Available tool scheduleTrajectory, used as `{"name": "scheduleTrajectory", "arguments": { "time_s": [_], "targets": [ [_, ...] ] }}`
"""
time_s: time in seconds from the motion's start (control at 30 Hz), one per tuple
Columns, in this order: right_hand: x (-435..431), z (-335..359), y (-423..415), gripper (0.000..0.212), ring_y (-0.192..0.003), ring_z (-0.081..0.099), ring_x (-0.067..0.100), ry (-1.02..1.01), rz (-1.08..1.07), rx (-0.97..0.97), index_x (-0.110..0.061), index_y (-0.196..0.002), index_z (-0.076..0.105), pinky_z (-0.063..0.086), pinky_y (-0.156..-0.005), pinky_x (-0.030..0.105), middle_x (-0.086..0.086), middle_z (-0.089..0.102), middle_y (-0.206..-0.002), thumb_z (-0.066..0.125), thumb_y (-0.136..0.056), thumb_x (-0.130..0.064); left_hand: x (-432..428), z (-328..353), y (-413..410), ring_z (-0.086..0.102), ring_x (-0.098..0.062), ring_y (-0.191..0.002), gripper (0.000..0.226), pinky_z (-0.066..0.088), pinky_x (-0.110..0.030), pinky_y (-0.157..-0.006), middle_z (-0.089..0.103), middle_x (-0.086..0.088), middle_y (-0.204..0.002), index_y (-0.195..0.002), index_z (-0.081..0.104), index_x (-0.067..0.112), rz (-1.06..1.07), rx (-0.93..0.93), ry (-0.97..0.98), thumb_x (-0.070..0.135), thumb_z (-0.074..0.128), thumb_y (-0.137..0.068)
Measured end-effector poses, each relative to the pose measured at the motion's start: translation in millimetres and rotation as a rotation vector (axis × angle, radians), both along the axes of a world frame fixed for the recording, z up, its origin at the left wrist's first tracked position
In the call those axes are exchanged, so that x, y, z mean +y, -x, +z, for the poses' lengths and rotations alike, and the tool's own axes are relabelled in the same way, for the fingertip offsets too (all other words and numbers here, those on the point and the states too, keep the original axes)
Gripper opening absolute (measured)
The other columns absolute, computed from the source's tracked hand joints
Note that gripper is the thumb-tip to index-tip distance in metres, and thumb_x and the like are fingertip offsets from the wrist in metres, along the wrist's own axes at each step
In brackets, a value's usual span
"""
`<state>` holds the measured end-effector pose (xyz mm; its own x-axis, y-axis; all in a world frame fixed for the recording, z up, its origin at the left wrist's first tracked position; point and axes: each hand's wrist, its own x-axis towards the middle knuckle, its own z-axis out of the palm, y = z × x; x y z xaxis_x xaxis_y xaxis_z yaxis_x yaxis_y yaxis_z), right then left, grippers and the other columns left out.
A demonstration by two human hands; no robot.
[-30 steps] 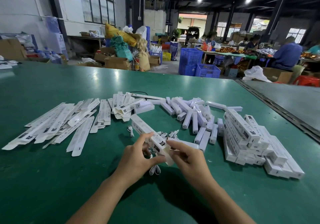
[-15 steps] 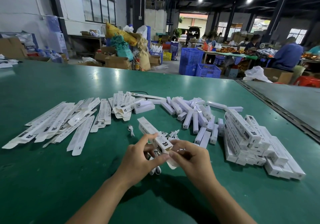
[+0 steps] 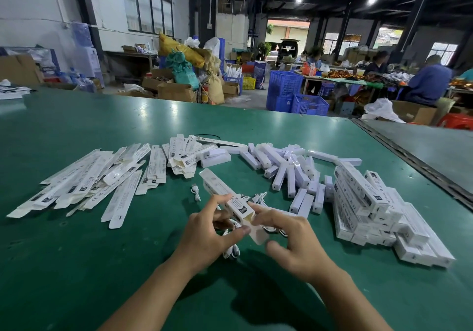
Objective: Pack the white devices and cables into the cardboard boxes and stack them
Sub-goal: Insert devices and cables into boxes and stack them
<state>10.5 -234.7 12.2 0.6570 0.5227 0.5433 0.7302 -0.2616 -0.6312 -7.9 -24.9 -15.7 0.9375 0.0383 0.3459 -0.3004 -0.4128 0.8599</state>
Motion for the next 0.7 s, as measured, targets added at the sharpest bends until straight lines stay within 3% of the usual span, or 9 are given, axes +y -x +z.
{"name": "scheduleTrajectory", "arguments": {
  "time_s": [0.07,0.13,0.2,0.27,0.37,0.5,0.6,0.7],
  "targets": [
    [-4,2,-1,0.040,-0.119,0.057,-0.004,0.123,-0.030,-0.049,-0.032,-0.108,0.061,0.048,-0.094,0.020,-0.032,0.055,-0.131,0.058,-0.070,-0.022,0,1,0,0.070,-0.006,-0.096,0.058,0.055,-0.031,-0.090,0.076,0.003,-0.099,-0.115,0.050,0.055,0.005,-0.001,0.004,0.063,0.075,-0.063],
    [-2,2,-1,0.043,-0.111,0.061,-0.005,0.202,-0.076,-0.099,-0.038,-0.112,0.057,0.050,-0.093,0.025,-0.040,0.045,-0.137,0.062,-0.070,-0.028,0,3,1,0.071,-0.004,-0.090,0.055,0.054,-0.021,-0.084,0.076,0.008,-0.093,-0.113,0.051,0.054,0.008,-0.011,0.023,0.061,0.073,-0.064],
    [3,-2,-2,0.038,-0.115,0.059,-0.006,0.191,-0.091,-0.140,-0.037,-0.112,0.059,0.051,-0.095,0.026,-0.036,0.043,-0.141,0.067,-0.076,-0.030,-1,5,2,0.070,-0.004,-0.080,0.052,0.053,-0.016,-0.075,0.076,0.011,-0.087,-0.114,0.054,0.050,0.002,-0.023,0.040,0.057,0.070,-0.065],
    [7,-7,-2,0.026,-0.121,0.055,-0.006,0.146,-0.115,-0.208,-0.028,-0.108,0.066,0.052,-0.095,0.027,-0.026,0.049,-0.142,0.071,-0.083,-0.026,-2,6,1,0.070,-0.010,-0.079,0.050,0.055,-0.022,-0.075,0.075,0.005,-0.086,-0.115,0.056,0.049,0.006,-0.031,0.037,0.053,0.069,-0.067],
    [11,-10,-3,0.014,-0.115,0.061,-0.002,0.066,-0.163,-0.260,-0.018,-0.100,0.070,0.055,-0.089,0.029,-0.013,0.061,-0.133,0.074,-0.086,-0.020,-2,4,1,0.070,-0.009,-0.080,0.049,0.055,-0.025,-0.076,0.075,0.007,-0.089,-0.119,0.058,0.050,-0.004,-0.028,0.036,0.057,0.069,-0.071],
    [13,-5,2,0.027,-0.096,0.065,-0.005,-0.045,-0.221,-0.172,-0.033,-0.109,0.057,0.049,-0.083,0.010,-0.017,0.069,-0.113,0.070,-0.086,-0.029,-4,3,0,0.071,-0.006,-0.087,0.046,0.053,-0.023,-0.079,0.075,0.011,-0.098,-0.120,0.057,0.056,-0.053,0.007,0.036,0.062,0.065,-0.075],
    [14,-8,2,0.038,-0.083,0.069,0.004,-0.084,-0.266,-0.177,-0.031,-0.111,0.060,0.053,-0.076,0.018,-0.012,0.073,-0.101,0.078,-0.082,-0.015,-4,2,-1,0.072,-0.008,-0.093,0.046,0.056,-0.030,-0.085,0.074,0.012,-0.106,-0.120,0.057,0.060,-0.054,0.015,0.062,0.057,0.066,-0.076],
    [16,-10,0,0.026,-0.080,0.070,0.005,-0.124,-0.277,-0.223,-0.016,-0.105,0.069,0.056,-0.072,0.022,-0.009,0.074,-0.101,0.078,-0.080,-0.012,-3,2,-1,0.072,-0.009,-0.096,0.050,0.057,-0.038,-0.089,0.074,0.013,-0.109,-0.124,0.057,0.057,-0.052,0.023,0.064,0.055,0.069,-0.075]
  ]
}}
